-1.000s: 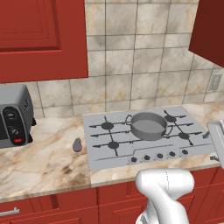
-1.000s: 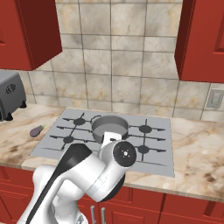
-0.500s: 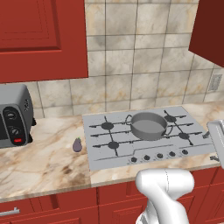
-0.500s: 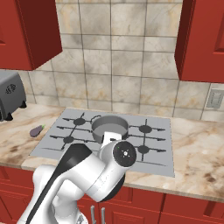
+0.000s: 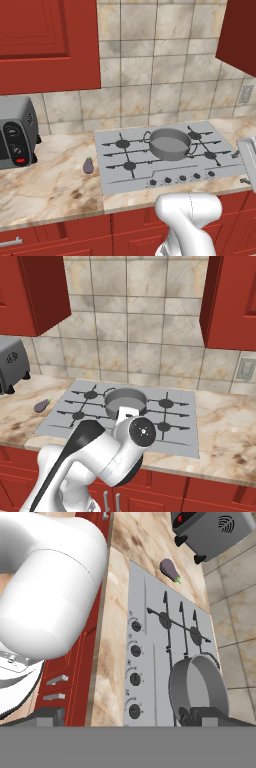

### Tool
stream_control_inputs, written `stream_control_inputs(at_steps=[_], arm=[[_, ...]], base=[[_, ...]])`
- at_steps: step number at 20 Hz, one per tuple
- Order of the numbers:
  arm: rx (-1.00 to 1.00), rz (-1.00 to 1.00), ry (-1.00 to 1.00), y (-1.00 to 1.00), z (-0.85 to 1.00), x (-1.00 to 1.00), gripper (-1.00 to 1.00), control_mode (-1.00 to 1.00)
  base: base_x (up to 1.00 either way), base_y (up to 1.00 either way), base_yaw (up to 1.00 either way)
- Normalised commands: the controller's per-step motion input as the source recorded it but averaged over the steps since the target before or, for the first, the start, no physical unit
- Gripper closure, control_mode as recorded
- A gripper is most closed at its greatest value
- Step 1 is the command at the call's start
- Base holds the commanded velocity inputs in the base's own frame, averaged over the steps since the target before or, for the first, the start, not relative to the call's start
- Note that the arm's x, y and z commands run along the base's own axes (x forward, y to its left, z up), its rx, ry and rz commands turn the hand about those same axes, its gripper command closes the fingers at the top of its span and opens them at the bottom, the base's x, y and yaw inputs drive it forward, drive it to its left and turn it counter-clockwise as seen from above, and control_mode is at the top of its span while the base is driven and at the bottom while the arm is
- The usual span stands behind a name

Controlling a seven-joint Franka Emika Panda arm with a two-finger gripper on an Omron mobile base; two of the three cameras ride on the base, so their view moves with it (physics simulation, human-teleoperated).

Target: Turn on the burner for the pot on the stove. Wait thirty seconds for the pot to heat up. Then add the eggplant to the pot.

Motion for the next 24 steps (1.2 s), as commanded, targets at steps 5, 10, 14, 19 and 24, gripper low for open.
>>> stream_control_inputs(at_steps=[5, 10, 14, 19, 24], arm=[[0.0, 0.0, 0.0, 0.0, 0.0, 0.0, -1.0, -1.0], [0.0, 0.0, 0.0, 0.0, 0.0, 0.0, -1.0, -1.0], [0.0, 0.0, 0.0, 0.0, 0.0, 0.0, -1.0, -1.0], [0.0, 0.0, 0.0, 0.0, 0.0, 0.0, -1.0, -1.0], [0.0, 0.0, 0.0, 0.0, 0.0, 0.0, -1.0, -1.0]], base=[[0.0, 0.0, 0.0], [0.0, 0.0, 0.0], [0.0, 0.0, 0.0], [0.0, 0.0, 0.0], [0.0, 0.0, 0.0]])
